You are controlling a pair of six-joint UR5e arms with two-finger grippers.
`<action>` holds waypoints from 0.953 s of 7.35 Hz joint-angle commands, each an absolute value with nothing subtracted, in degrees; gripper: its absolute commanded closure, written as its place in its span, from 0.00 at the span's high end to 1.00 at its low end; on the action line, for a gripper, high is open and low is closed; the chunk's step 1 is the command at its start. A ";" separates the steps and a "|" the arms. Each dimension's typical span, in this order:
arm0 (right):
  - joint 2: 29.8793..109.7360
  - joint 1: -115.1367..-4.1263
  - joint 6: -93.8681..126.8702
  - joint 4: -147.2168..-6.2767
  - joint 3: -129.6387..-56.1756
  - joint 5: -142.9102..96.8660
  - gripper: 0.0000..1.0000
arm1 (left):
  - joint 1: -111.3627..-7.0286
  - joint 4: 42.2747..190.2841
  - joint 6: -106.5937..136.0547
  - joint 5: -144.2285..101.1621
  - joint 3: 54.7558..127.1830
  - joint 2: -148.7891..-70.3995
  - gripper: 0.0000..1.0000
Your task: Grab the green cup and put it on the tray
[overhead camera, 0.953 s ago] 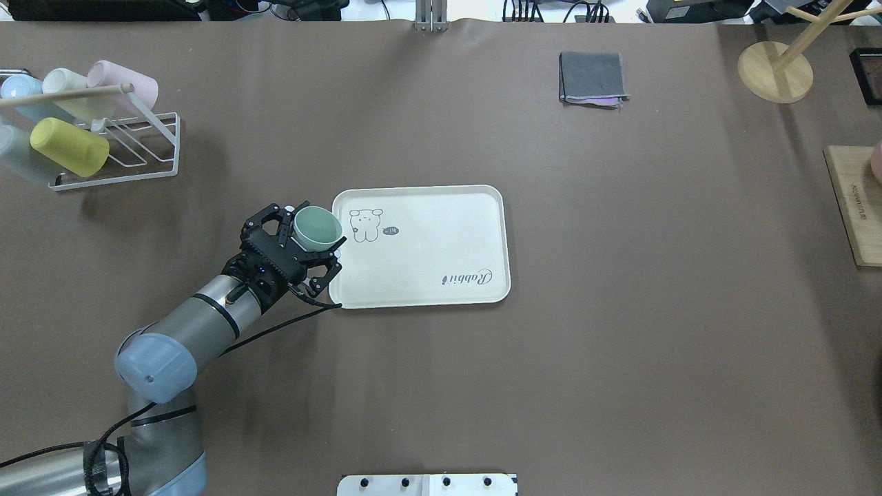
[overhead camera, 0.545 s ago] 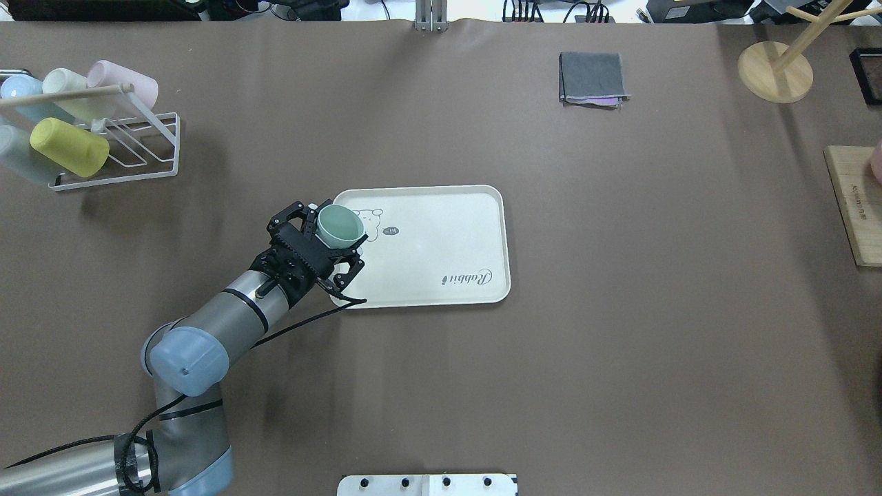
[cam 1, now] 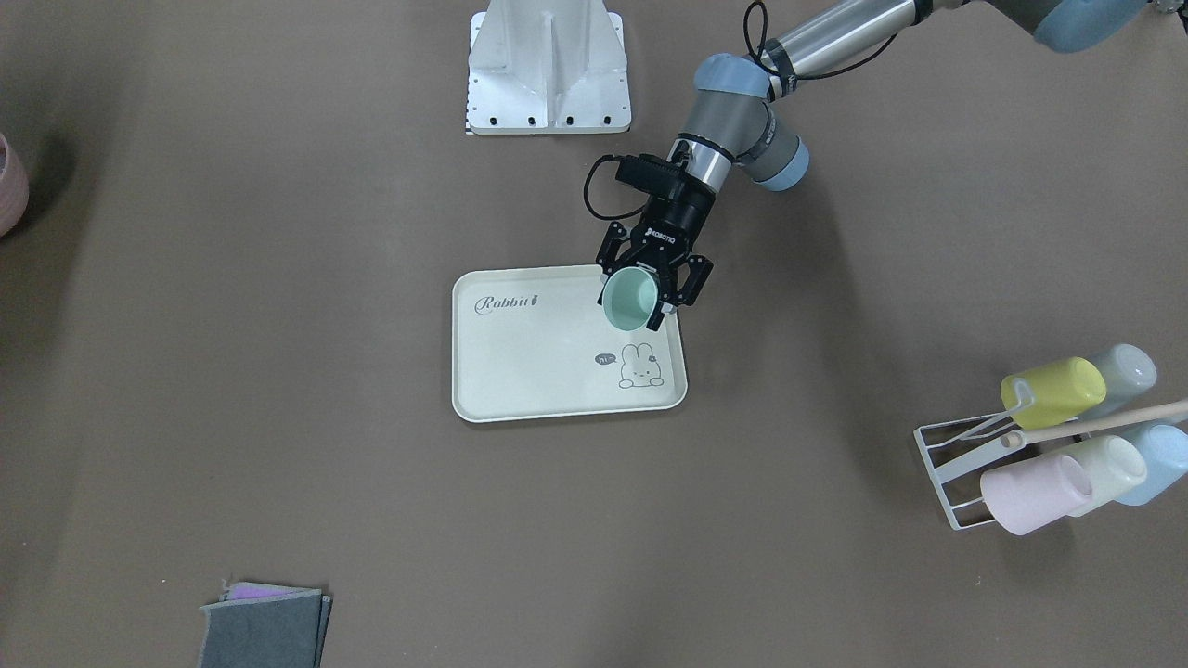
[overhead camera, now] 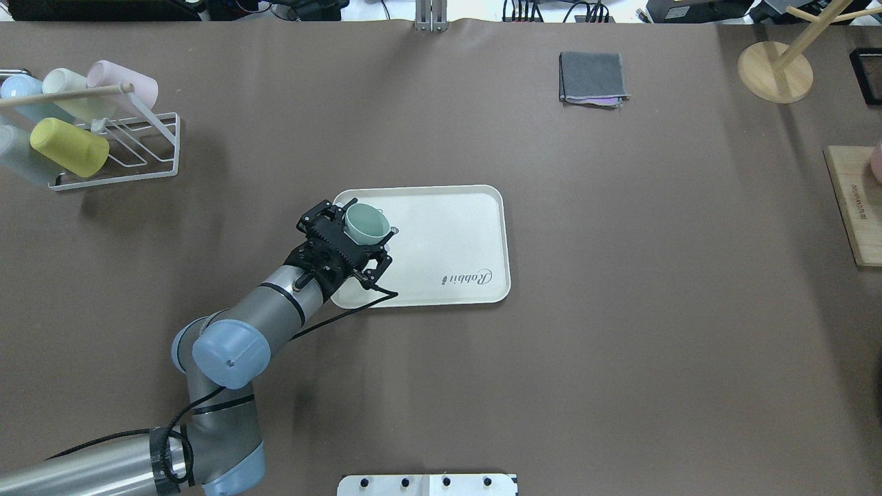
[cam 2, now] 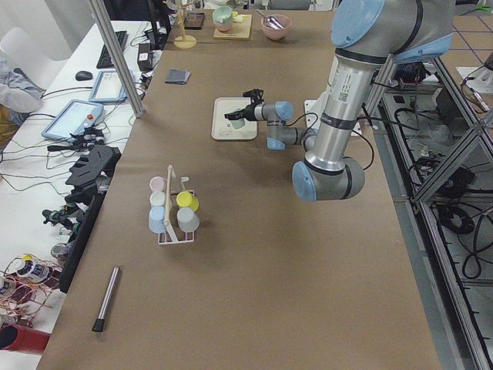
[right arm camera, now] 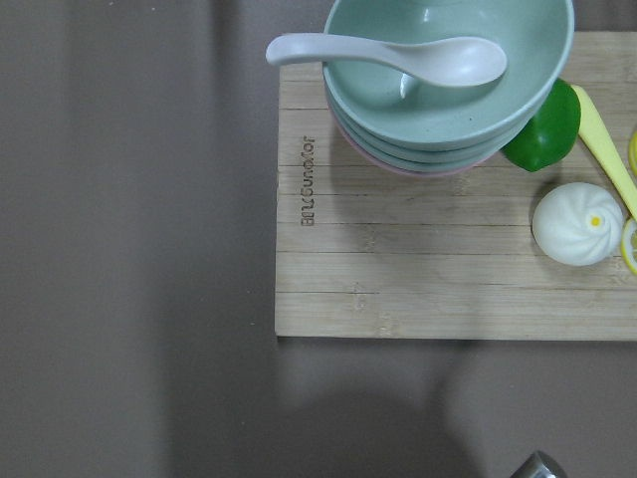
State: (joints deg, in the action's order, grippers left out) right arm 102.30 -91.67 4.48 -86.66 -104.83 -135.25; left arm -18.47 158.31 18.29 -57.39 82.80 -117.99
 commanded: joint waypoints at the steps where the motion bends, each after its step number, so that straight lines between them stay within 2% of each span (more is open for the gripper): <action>1: 102.30 -91.67 4.48 -86.66 -104.85 -135.18 1.00 | -18.46 155.40 22.21 -57.39 81.48 -121.37 0.79; 7: 102.22 -91.67 4.39 -86.66 -104.85 -134.74 1.00 | -18.11 157.75 30.67 -57.74 79.02 -122.26 0.80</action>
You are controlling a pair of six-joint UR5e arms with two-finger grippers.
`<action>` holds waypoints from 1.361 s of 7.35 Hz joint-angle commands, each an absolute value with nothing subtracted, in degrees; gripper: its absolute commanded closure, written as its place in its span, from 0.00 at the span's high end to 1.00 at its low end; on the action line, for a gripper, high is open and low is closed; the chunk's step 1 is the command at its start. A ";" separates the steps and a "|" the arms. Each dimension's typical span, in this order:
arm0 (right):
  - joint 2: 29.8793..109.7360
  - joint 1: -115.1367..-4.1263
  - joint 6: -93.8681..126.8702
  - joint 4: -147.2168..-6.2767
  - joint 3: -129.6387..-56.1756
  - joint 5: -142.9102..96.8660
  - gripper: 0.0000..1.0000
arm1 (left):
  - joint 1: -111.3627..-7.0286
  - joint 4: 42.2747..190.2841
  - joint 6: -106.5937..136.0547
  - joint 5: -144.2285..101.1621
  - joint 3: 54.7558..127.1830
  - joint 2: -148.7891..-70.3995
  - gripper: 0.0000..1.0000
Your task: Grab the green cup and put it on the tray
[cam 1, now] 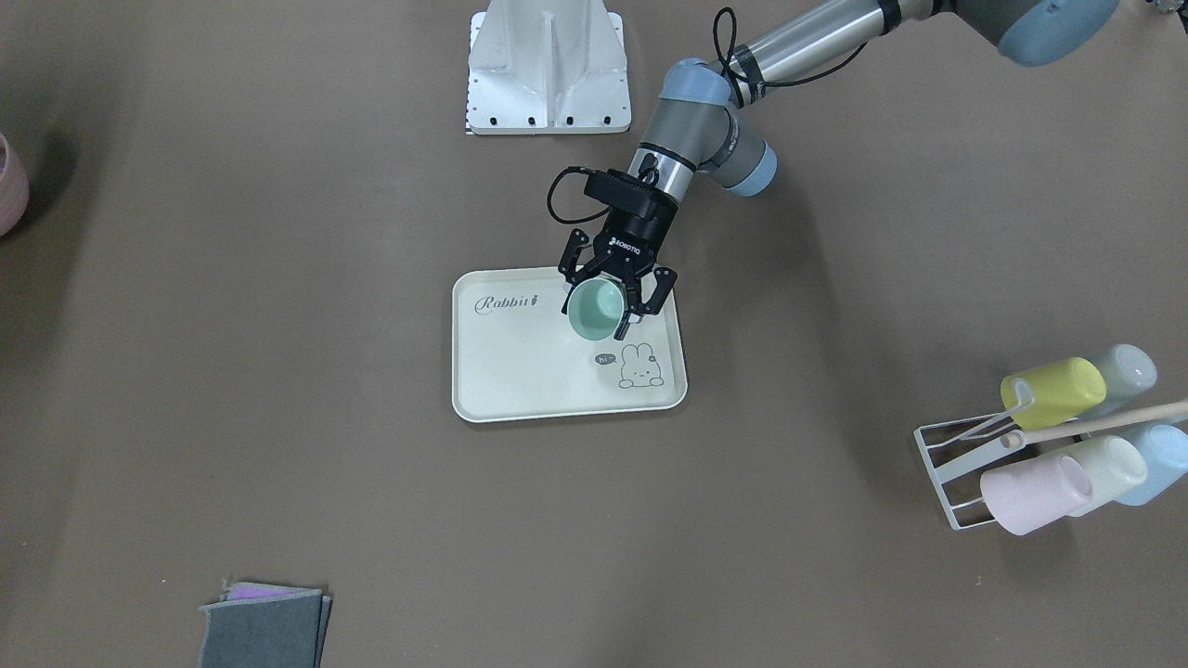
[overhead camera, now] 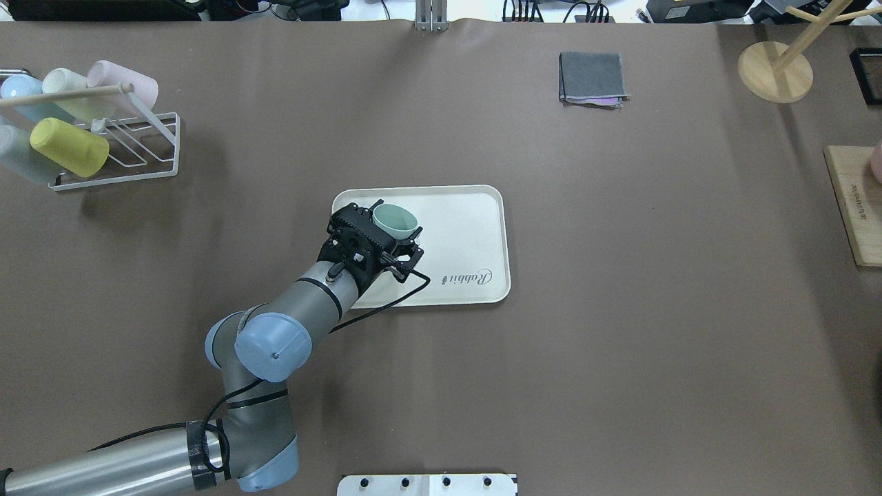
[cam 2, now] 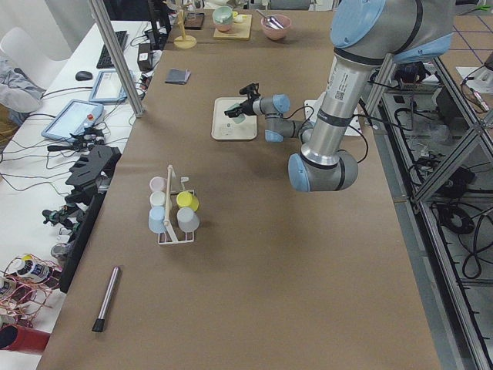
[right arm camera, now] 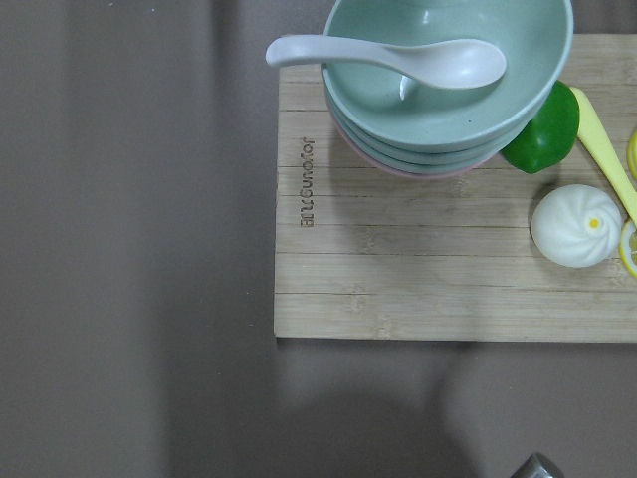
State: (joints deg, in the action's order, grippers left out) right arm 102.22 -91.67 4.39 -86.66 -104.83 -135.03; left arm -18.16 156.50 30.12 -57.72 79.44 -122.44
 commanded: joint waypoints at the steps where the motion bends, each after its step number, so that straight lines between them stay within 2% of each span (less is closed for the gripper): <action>1: 102.22 -91.67 4.39 -86.66 -104.77 -134.65 1.00 | -17.24 161.24 30.67 -58.01 78.06 -122.34 0.80; 10: 102.22 -91.67 4.39 -86.57 -105.12 -134.56 1.00 | -16.44 166.38 29.88 -57.92 74.27 -123.04 0.84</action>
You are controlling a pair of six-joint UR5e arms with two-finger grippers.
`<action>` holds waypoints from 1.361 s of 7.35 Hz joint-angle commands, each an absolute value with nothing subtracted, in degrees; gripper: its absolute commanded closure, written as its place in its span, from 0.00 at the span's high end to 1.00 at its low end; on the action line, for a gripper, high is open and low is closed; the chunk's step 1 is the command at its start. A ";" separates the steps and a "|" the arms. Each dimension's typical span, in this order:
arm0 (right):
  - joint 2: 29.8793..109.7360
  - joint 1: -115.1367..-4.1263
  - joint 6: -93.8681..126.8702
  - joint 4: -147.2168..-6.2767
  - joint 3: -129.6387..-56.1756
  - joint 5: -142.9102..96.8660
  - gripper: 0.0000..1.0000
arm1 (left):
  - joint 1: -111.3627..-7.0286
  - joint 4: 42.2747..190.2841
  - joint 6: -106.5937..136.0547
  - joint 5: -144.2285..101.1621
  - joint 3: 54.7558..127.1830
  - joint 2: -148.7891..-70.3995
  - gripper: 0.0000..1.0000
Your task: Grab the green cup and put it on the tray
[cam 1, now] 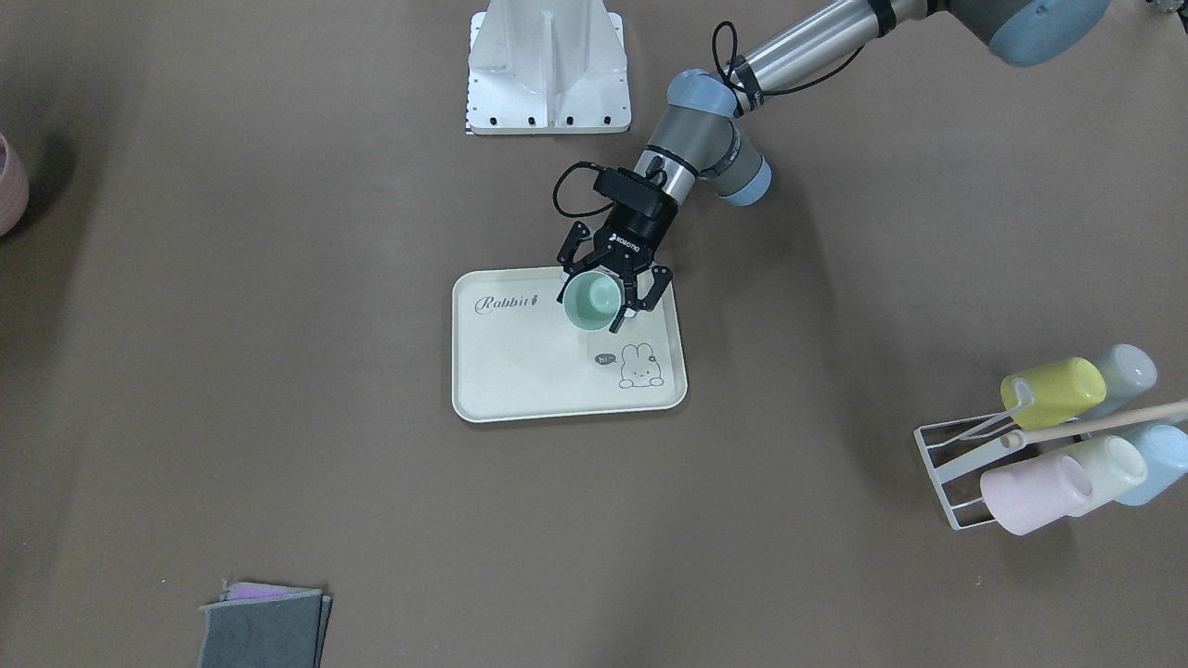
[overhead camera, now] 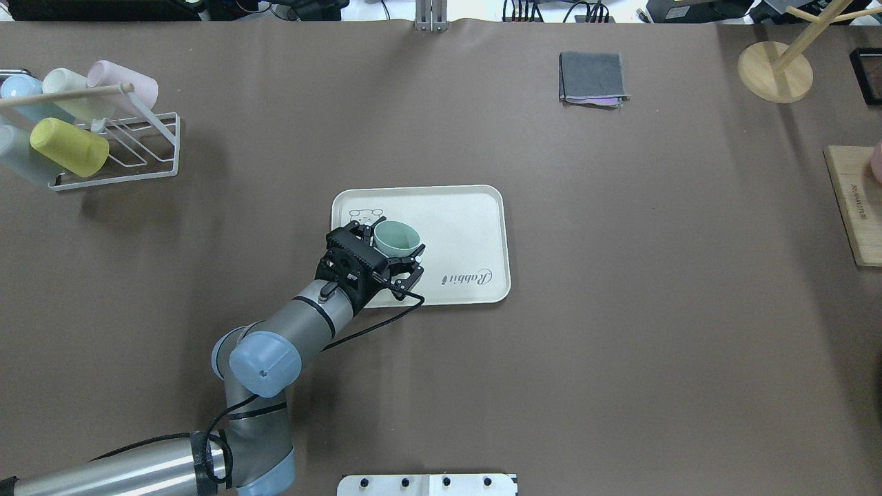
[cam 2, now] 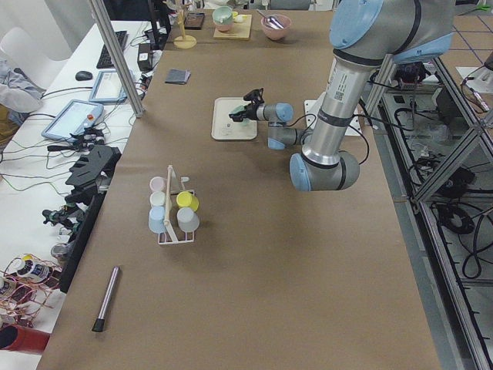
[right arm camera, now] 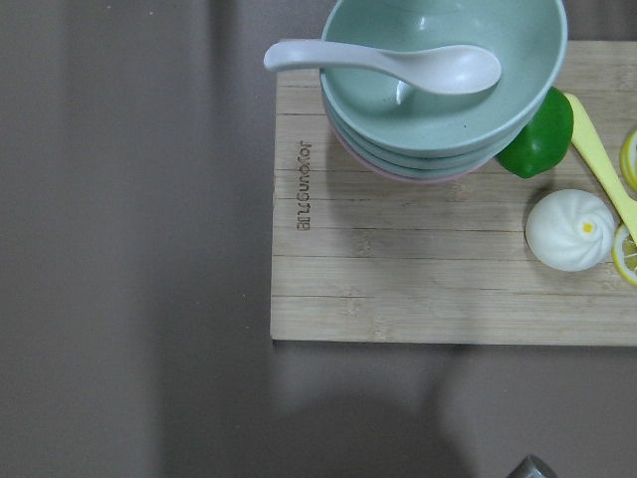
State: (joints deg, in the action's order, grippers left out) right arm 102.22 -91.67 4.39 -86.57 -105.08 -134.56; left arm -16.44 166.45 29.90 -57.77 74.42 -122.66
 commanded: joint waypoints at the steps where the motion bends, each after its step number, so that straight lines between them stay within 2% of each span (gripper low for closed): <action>1: 102.22 -91.67 4.39 -86.57 -105.20 -134.56 1.00 | -16.44 165.85 29.88 -57.92 74.18 -124.00 0.84; 4: 102.30 -91.67 4.39 -86.57 -105.21 -134.47 1.00 | -16.44 165.76 29.88 -57.92 74.18 -124.54 0.84; 6: 102.30 -91.67 4.39 -86.57 -105.21 -134.47 1.00 | -16.52 165.85 29.97 -58.09 74.53 -124.54 0.98; 7: 102.30 -91.67 4.39 -86.57 -105.21 -134.47 1.00 | -16.61 166.11 30.06 -58.10 75.05 -124.63 0.98; 9: 102.22 -91.67 4.39 -86.57 -105.21 -134.47 1.00 | -17.13 161.58 29.88 -58.18 81.79 -124.54 0.98; 10: 102.22 -91.67 4.39 -86.57 -105.21 -134.47 1.00 | -18.44 153.97 29.88 -60.53 88.35 -124.02 0.98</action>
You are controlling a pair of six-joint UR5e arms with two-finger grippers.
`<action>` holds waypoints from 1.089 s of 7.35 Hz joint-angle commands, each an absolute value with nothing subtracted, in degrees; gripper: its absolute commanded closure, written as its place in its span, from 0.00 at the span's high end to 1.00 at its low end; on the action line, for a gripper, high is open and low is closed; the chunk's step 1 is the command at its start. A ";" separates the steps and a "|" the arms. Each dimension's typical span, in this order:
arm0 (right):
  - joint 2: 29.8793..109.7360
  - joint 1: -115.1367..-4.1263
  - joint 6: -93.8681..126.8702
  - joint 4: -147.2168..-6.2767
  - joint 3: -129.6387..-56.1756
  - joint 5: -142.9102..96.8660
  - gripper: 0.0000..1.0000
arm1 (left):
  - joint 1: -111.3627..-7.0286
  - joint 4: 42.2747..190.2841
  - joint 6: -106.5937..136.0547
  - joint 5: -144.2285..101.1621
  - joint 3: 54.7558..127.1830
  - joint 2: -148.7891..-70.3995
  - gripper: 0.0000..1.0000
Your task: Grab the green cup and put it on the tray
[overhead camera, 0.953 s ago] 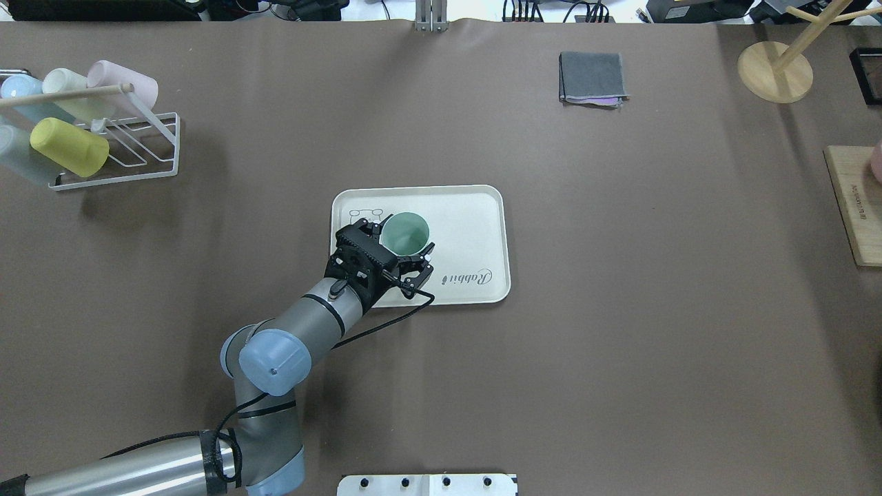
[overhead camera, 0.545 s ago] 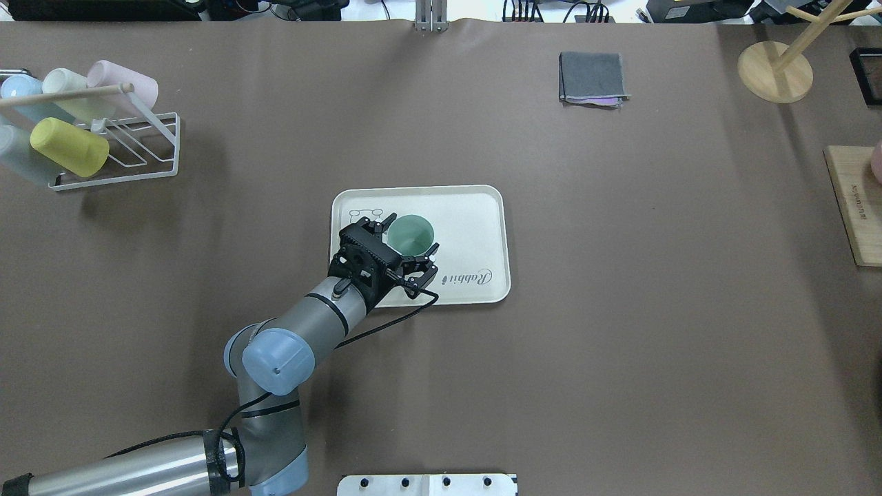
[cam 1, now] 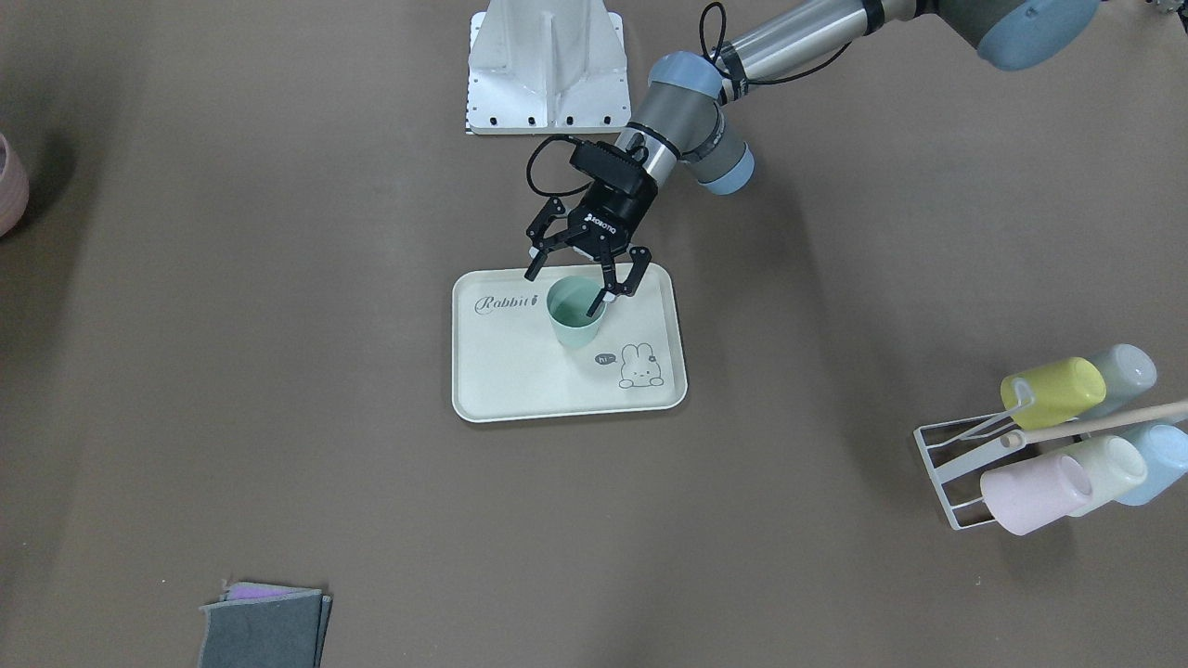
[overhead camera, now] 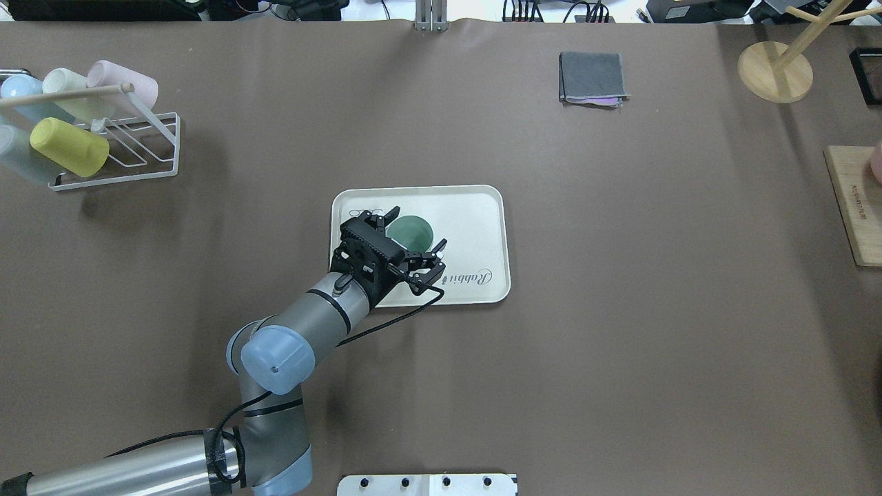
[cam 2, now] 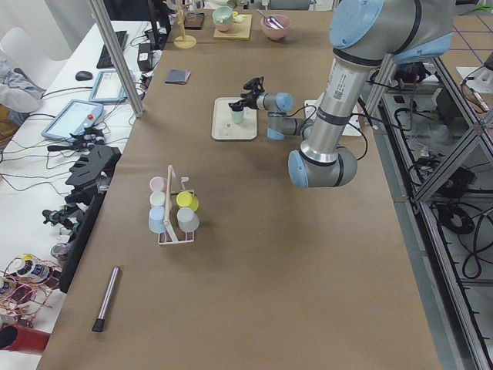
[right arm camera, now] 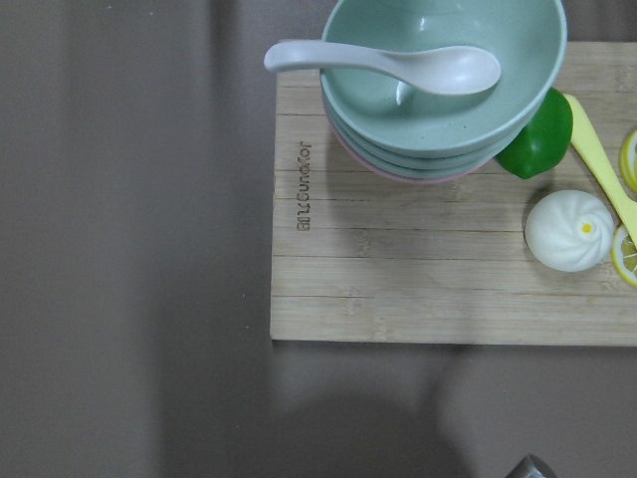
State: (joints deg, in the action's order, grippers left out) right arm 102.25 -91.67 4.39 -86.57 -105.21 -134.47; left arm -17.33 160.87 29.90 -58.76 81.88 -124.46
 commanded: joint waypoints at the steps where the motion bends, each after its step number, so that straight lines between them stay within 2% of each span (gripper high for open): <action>1: 102.22 -91.67 4.39 -86.57 -105.21 -134.47 1.00 | -20.89 146.76 29.88 -63.43 96.07 -120.79 0.98; 2: 102.22 -91.67 4.39 -86.57 -105.21 -134.47 1.00 | -23.79 141.64 29.97 -66.94 102.76 -117.28 0.98; 3: 102.22 -91.67 4.39 -86.57 -105.21 -134.47 1.00 | -27.73 139.77 30.14 -71.41 105.96 -114.20 0.98; 6: 102.22 -91.67 4.39 -86.57 -105.29 -134.47 1.00 | -41.87 135.47 30.76 -87.21 106.35 -110.13 0.98; 8: 102.22 -91.67 4.39 -86.57 -105.29 -134.47 1.00 | -57.05 126.53 30.76 -107.20 106.17 -110.74 0.98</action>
State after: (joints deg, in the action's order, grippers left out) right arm 102.22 -91.67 4.39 -86.58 -105.27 -134.47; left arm -47.91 132.11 30.83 -95.07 106.23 -110.46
